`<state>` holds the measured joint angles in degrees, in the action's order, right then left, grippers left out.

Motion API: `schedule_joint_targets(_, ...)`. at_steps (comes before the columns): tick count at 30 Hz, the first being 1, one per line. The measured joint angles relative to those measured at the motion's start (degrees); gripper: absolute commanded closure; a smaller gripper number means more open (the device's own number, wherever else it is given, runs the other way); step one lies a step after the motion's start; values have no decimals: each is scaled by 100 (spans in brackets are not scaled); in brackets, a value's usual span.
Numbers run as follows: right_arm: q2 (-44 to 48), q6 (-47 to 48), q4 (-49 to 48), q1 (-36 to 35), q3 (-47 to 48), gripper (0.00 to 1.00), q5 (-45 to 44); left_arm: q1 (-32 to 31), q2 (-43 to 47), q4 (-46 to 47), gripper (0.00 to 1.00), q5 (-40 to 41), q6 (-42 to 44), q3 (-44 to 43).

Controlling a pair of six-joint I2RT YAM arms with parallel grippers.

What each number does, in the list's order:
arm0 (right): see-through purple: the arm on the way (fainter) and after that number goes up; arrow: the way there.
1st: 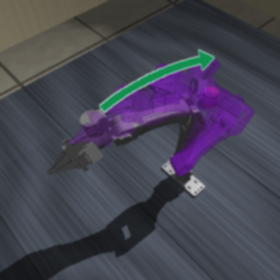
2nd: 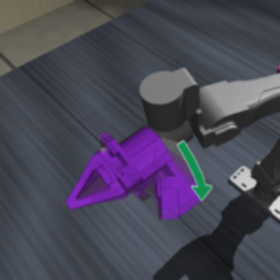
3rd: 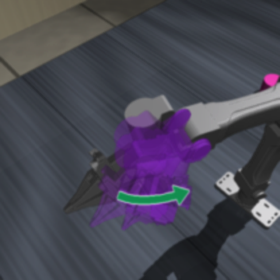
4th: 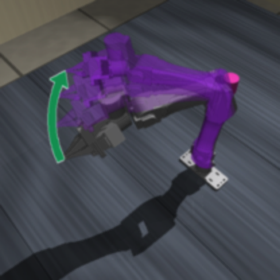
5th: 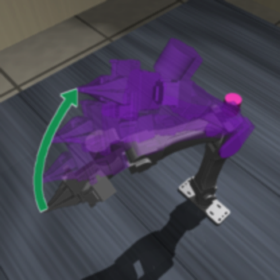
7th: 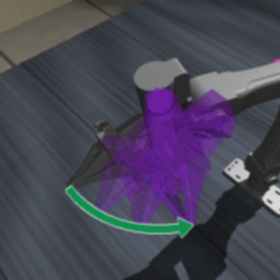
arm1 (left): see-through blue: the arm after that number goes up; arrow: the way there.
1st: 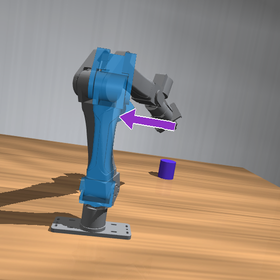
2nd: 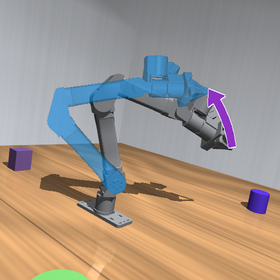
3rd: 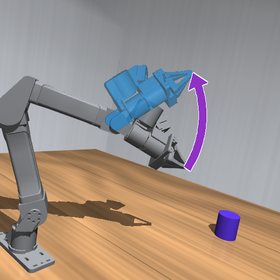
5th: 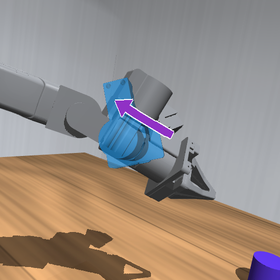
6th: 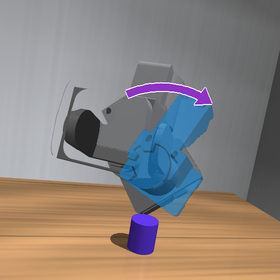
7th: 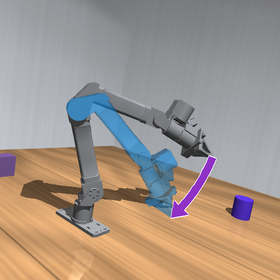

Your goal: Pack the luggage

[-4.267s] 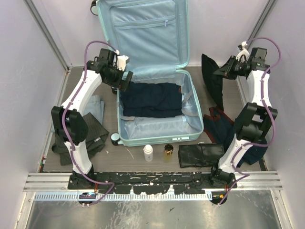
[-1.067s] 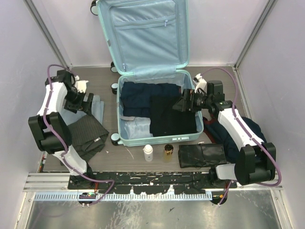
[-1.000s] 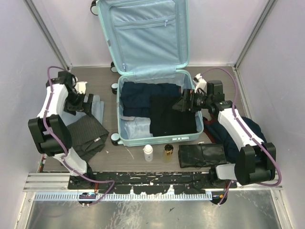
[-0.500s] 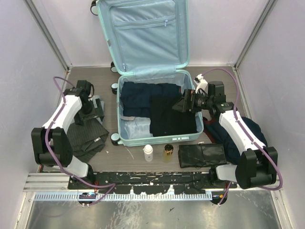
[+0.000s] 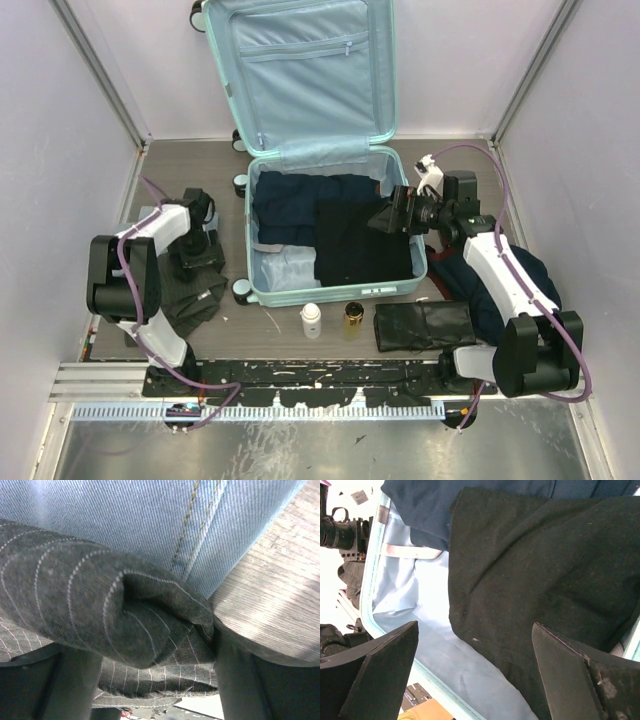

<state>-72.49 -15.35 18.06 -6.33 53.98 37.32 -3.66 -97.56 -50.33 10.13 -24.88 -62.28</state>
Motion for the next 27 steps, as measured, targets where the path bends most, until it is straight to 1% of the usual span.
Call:
schedule_joint_targets(1, 0, 0, 0, 22, 0, 1, 0, 2, -26, 4, 31, 4, 11, 28)
schedule_joint_targets(2, 2, 0, 0, 42, 0, 1, -2, 2, -50, -4, 39, 7, 33, 28)
schedule_joint_targets(5, 4, 0, 0, 83, 2, 1, -15, 9, -11, -50, 57, 4, 59, 28)
schedule_joint_targets(6, 13, 0, 2, 98, 0, 1, -17, 22, 24, -70, 68, -7, 63, 28)
schedule_joint_targets(9, 70, 0, 2, 131, 0, 2, -20, 98, 286, -127, 96, -87, 133, 59)
schedule_joint_targets(10, 103, 0, -2, 133, -11, 2, -17, 131, 424, -166, 100, -118, 177, 68)
schedule_joint_targets(15, 302, 0, 2, 157, -138, 2, -17, 474, 1143, -444, 100, -455, 468, 70)
schedule_joint_targets(20, 363, -9, 2, 157, -245, 3, -17, 861, 1823, -776, 100, -1088, 817, -111)
schedule_joint_targets(23, 378, -46, 2, 157, -308, 3, -15, 796, 1945, -916, 100, -1641, 951, -575)
schedule_joint_targets(27, 402, -136, -4, 160, -442, 3, -11, 422, 1943, -911, 100, -2317, 1069, -1185)
